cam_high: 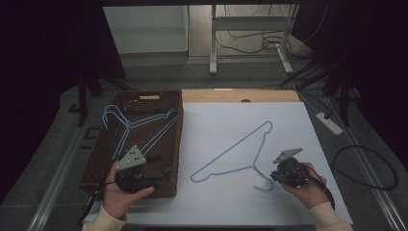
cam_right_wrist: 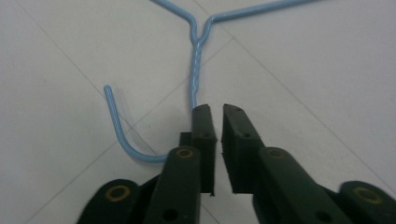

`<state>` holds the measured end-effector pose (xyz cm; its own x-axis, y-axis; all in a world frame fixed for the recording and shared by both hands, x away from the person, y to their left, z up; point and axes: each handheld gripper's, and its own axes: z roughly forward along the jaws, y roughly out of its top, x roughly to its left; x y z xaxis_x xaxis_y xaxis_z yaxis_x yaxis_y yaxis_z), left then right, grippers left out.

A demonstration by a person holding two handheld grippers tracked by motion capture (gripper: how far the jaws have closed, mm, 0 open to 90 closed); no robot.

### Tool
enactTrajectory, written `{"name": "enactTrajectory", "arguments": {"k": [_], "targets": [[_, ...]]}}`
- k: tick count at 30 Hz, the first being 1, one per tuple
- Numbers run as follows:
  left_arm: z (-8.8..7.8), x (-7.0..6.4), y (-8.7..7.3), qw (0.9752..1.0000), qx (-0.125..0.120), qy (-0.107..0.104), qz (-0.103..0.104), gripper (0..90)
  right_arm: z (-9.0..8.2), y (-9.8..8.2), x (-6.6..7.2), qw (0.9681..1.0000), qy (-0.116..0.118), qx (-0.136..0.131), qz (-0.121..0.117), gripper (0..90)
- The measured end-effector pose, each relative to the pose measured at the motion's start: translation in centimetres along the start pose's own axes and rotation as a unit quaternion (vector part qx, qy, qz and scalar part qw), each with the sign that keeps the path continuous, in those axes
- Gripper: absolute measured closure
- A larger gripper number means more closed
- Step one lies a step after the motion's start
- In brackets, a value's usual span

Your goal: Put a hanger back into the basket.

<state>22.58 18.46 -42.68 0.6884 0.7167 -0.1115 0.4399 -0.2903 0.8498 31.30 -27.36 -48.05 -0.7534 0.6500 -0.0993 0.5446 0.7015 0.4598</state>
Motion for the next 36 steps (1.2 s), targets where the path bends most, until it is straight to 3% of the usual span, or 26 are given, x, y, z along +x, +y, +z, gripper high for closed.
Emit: {"name": "enactTrajectory", "arguments": {"k": [3,6,10,14,22,27,31,36], "targets": [[0.0,-0.1,0.0,1.0000,0.000,0.000,0.003,36.9,0.0,0.4,-0.3,0.9997,0.007,-0.010,0.021,59.1],[-0.1,-0.2,0.0,1.0000,-0.001,0.000,0.003,36.9,-0.1,0.7,-0.4,0.9995,0.008,-0.002,0.031,51.2],[0.0,-0.2,0.1,1.0000,-0.002,-0.001,0.006,36.8,-0.1,1.4,-0.3,0.9996,0.006,0.010,0.026,47.6],[0.1,-0.3,0.1,1.0000,0.000,-0.003,0.008,36.7,0.8,2.4,-0.6,0.9988,0.021,0.038,0.024,47.0],[0.0,-0.4,0.1,1.0000,-0.001,-0.003,0.009,36.7,2.6,3.2,-0.3,0.9948,0.037,0.095,0.006,53.5],[0.2,-0.6,0.1,0.9999,0.002,-0.005,0.013,36.8,2.9,3.2,0.0,0.9929,0.037,0.113,-0.006,62.7],[0.3,-0.9,0.3,0.9999,0.000,-0.007,0.016,36.8,2.9,3.4,0.3,0.9910,0.043,0.126,-0.014,76.5],[0.4,-1.0,0.3,0.9998,0.001,-0.009,0.016,36.9,3.2,4.3,0.6,0.9859,0.047,0.157,-0.034,85.7]]}}
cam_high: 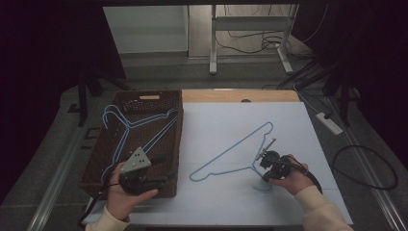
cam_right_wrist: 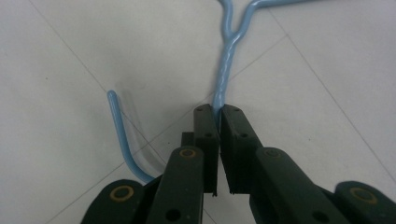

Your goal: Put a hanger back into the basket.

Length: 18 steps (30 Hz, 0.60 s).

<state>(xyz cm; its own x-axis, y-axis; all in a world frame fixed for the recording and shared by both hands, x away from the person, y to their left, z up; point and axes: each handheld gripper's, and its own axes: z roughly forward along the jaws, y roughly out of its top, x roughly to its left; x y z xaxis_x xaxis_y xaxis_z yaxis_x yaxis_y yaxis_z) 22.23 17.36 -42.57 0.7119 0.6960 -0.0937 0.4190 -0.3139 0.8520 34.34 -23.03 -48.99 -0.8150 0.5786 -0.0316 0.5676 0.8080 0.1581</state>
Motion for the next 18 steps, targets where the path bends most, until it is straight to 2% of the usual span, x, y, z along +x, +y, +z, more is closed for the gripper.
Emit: {"name": "enactTrajectory", "arguments": {"k": [2,7,11,18], "targets": [[0.0,-0.2,0.0,1.0000,0.002,0.000,0.005,36.9,0.0,0.2,0.3,0.9999,-0.009,0.006,-0.010,87.2],[0.2,-0.7,0.2,0.9999,0.004,-0.008,0.012,36.9,-0.2,-0.1,0.5,0.9996,-0.007,0.005,-0.026,87.8],[0.4,-1.0,0.6,0.9998,0.003,-0.013,0.017,37.0,-1.1,-0.1,0.8,0.9993,-0.005,0.011,-0.035,87.8],[1.2,-2.3,1.0,0.9992,0.008,-0.030,0.027,36.9,-2.2,0.4,1.2,0.9995,-0.004,0.000,-0.032,87.7]]}}
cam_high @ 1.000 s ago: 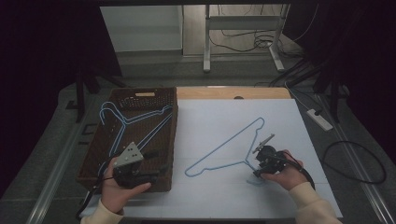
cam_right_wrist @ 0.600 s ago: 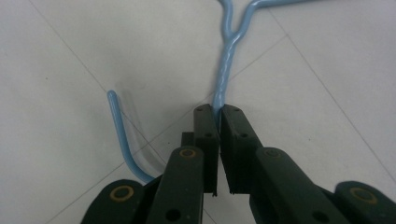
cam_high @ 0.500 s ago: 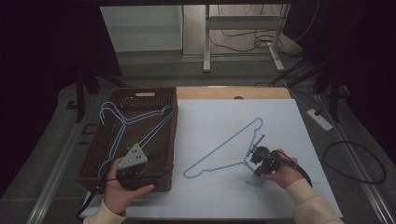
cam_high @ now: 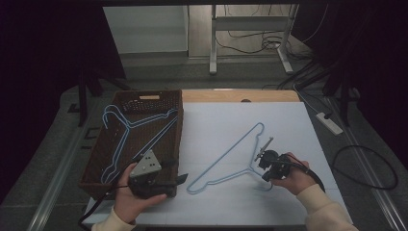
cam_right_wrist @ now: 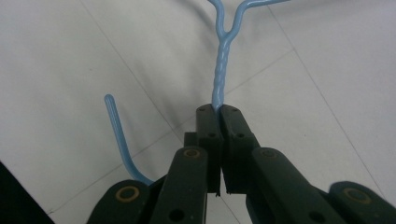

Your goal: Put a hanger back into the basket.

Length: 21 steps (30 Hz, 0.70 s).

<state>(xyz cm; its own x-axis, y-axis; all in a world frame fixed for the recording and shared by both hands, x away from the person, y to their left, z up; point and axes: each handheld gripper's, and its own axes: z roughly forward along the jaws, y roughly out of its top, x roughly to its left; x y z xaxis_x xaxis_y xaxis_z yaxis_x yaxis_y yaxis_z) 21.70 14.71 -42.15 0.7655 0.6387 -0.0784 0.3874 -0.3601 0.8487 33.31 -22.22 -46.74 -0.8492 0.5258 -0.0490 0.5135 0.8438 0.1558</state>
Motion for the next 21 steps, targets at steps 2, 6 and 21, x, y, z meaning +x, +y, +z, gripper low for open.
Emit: {"name": "enactTrajectory", "arguments": {"k": [2,6,21], "targets": [[0.2,-0.2,0.1,1.0000,0.003,-0.003,0.003,36.9,-0.1,0.0,0.0,1.0000,0.003,-0.003,0.000,87.7],[1.3,-0.6,0.2,0.9998,0.014,-0.016,0.003,36.9,-0.4,0.2,0.0,0.9999,0.010,-0.009,-0.001,87.6],[4.2,-3.0,1.5,0.9974,0.043,-0.040,0.042,36.5,-0.4,0.0,0.0,0.9998,0.013,-0.014,0.002,87.6]]}}
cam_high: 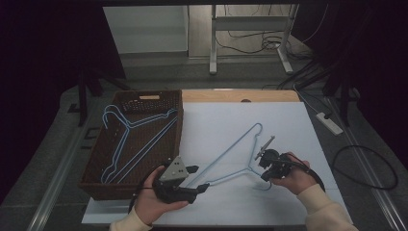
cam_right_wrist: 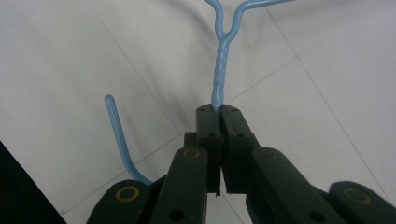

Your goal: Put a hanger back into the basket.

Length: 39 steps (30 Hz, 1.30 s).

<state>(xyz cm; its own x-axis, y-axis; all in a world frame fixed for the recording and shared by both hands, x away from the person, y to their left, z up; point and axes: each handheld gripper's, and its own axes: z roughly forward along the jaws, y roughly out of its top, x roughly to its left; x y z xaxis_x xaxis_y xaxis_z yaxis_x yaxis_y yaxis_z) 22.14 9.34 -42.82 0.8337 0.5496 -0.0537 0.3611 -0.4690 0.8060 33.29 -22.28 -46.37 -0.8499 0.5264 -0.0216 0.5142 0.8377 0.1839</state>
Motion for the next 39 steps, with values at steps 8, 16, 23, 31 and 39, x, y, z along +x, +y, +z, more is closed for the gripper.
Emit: {"name": "enactTrajectory", "arguments": {"k": [8,16,23,31,39], "targets": [[1.9,-0.4,0.3,0.9998,0.018,-0.012,0.002,36.5,-0.2,0.0,-0.1,1.0000,-0.001,-0.004,0.002,87.6],[3.3,-0.6,0.7,0.9994,0.032,-0.016,0.004,36.5,-0.4,0.1,0.0,1.0000,0.000,-0.004,-0.001,87.7],[5.5,-0.6,1.2,0.9984,0.054,-0.018,-0.001,36.2,-0.3,0.2,0.1,1.0000,0.001,-0.002,-0.003,87.6],[7.7,-0.4,1.6,0.9969,0.075,-0.020,-0.009,36.4,-0.4,0.2,0.2,1.0000,0.002,-0.002,-0.004,87.7],[10.4,0.0,1.5,0.9938,0.110,-0.013,-0.006,36.5,-0.5,0.3,0.2,1.0000,0.004,0.000,-0.005,87.6]]}}
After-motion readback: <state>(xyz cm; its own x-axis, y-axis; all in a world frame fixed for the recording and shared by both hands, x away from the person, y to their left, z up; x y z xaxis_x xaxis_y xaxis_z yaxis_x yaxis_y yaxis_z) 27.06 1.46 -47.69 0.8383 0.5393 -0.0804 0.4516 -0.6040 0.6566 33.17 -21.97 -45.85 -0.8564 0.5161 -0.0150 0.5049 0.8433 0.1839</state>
